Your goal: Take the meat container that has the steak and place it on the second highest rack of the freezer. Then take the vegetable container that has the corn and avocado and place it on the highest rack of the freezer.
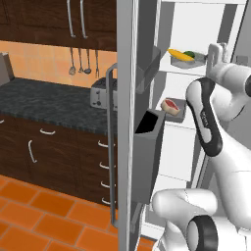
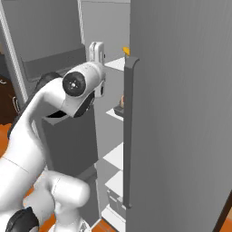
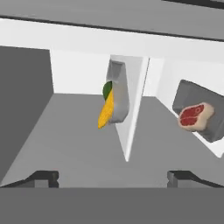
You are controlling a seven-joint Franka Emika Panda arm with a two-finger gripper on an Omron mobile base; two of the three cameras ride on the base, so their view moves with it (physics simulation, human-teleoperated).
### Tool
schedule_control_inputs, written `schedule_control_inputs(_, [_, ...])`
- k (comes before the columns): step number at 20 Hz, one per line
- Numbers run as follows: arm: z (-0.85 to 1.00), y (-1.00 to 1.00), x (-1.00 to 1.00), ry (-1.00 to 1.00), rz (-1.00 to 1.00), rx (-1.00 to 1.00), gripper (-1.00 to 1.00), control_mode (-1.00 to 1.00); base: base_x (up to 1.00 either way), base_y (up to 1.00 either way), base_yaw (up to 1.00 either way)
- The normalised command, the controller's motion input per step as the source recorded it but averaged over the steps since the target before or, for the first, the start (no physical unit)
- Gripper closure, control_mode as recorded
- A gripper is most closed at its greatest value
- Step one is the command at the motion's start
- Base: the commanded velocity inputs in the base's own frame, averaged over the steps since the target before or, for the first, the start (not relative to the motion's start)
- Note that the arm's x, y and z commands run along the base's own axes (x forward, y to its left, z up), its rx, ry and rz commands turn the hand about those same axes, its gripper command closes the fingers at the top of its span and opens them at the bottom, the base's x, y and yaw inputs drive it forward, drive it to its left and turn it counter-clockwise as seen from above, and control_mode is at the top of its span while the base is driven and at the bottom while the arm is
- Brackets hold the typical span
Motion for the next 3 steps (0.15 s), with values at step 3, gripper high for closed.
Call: schedule_control_inputs(3, [0.00,0.23,-1.00,0.24,0.12,0.02,-1.00,-1.00,0.00,0.00,0.00])
